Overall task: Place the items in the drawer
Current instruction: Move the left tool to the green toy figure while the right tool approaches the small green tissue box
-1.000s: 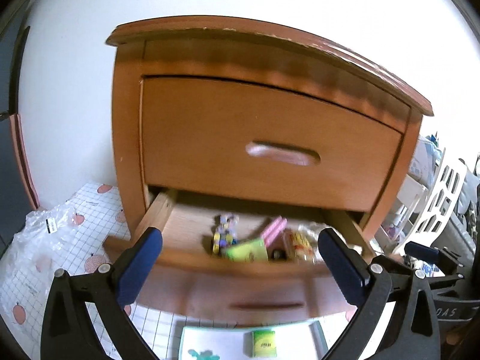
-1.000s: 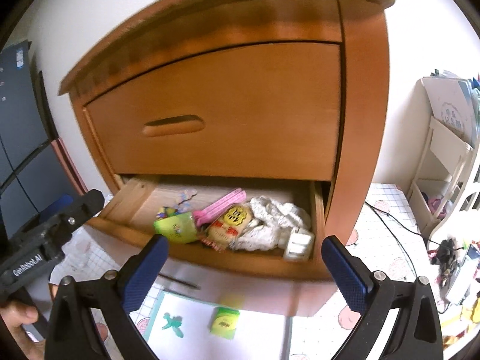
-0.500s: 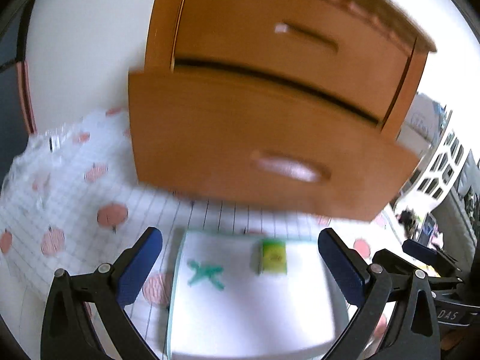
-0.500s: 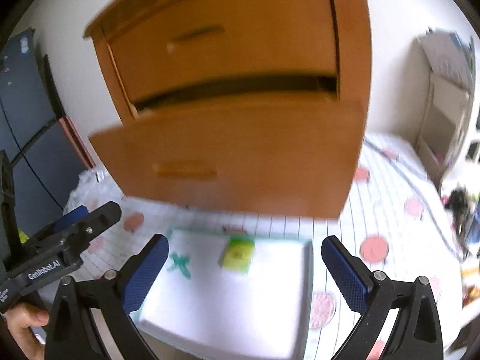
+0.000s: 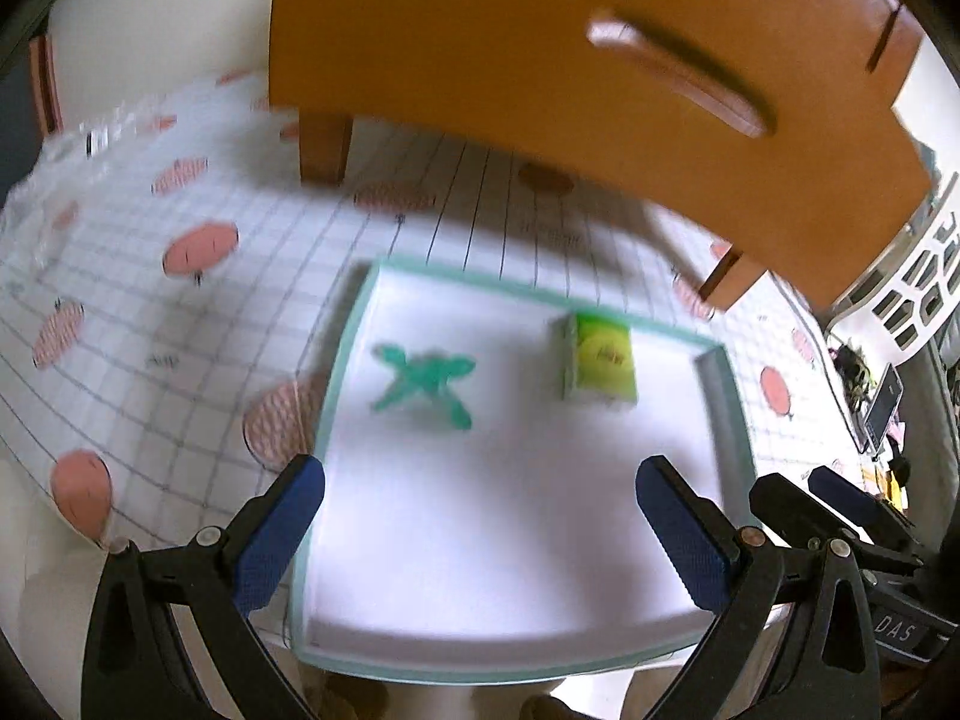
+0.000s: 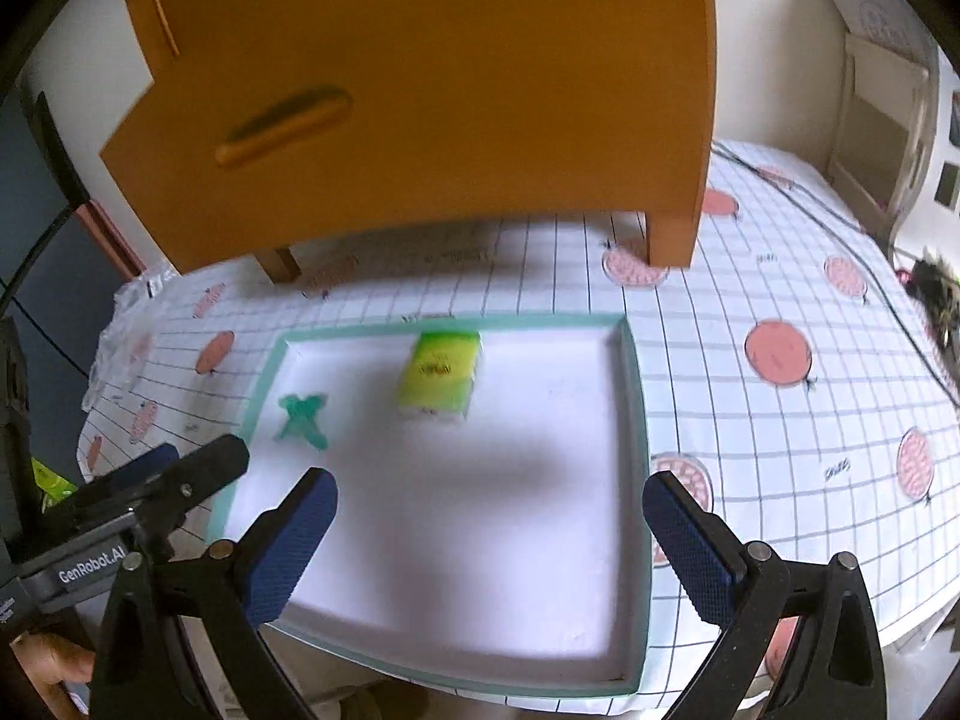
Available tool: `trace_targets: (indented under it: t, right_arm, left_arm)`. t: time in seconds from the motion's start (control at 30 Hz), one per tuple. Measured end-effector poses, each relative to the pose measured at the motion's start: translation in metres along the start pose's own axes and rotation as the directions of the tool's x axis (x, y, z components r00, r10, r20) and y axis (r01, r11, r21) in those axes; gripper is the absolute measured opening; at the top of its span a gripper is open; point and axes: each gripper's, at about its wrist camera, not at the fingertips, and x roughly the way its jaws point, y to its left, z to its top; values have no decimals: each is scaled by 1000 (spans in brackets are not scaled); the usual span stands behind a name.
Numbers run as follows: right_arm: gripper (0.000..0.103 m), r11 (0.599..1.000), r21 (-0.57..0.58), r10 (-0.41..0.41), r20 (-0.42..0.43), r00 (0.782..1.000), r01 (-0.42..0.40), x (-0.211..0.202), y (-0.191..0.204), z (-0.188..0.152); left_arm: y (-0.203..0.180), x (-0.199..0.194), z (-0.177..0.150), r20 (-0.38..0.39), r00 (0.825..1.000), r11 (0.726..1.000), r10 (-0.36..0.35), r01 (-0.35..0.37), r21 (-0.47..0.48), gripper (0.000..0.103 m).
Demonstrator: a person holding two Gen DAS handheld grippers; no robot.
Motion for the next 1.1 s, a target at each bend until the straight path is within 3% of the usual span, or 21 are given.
trace_targets:
  t: [0.37, 0.77, 0.83, 1.1]
  right_arm:
    - [103, 1000, 18, -15, -77, 997, 16, 28, -7, -21]
    - [103, 1000, 8, 2, -57, 998, -2, 35, 4, -1]
    - [102, 1000, 8, 1, -52, 999, -1, 37, 5, 5]
    - [97, 1000, -6, 5, -63, 998, -5, 54, 10, 21]
  left_arm:
    - [17, 28, -2, -63, 998, 998, 23, -26, -50, 103]
    - [8, 43, 21, -31, 999, 998, 27, -25, 50, 102]
    - [8, 47, 23, -33, 999, 998, 24, -22, 61, 94]
    - [19, 65, 31, -62, 998, 999, 10, -7, 49, 80]
